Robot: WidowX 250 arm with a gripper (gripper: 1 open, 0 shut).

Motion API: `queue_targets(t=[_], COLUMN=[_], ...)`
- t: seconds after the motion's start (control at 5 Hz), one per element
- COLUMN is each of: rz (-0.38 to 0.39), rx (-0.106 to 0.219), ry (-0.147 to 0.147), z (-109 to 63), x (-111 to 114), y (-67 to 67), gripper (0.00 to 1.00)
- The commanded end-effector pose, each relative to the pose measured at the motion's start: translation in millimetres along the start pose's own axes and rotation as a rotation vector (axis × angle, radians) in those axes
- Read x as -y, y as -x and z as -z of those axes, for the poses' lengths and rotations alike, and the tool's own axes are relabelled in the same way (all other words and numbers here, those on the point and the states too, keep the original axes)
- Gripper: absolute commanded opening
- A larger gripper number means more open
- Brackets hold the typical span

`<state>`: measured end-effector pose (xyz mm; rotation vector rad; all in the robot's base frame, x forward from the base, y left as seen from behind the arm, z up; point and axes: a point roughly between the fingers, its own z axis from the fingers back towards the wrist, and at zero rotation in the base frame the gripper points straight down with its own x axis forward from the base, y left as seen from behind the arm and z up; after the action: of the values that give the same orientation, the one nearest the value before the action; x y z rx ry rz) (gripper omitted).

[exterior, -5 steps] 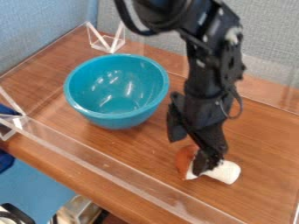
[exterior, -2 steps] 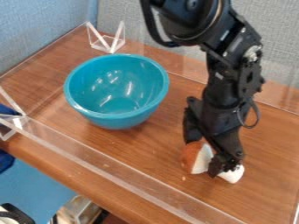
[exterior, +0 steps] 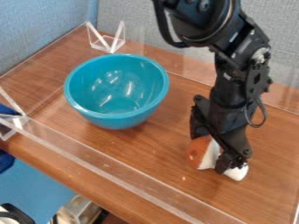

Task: Remove the mushroom from inside the blue bowl and put it on the table

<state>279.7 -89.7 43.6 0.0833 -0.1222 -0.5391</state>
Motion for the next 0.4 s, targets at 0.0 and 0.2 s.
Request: queue_targets(t=[0.0,0.2], rz=[0.007,0.003], rx=[0.053,0.059], ry=[-0.015,-0.019], z=[-7.6,-5.5], x=[-1.5,-2.2], y=[-13.8,-15.6], gripper=[1.00,1.00])
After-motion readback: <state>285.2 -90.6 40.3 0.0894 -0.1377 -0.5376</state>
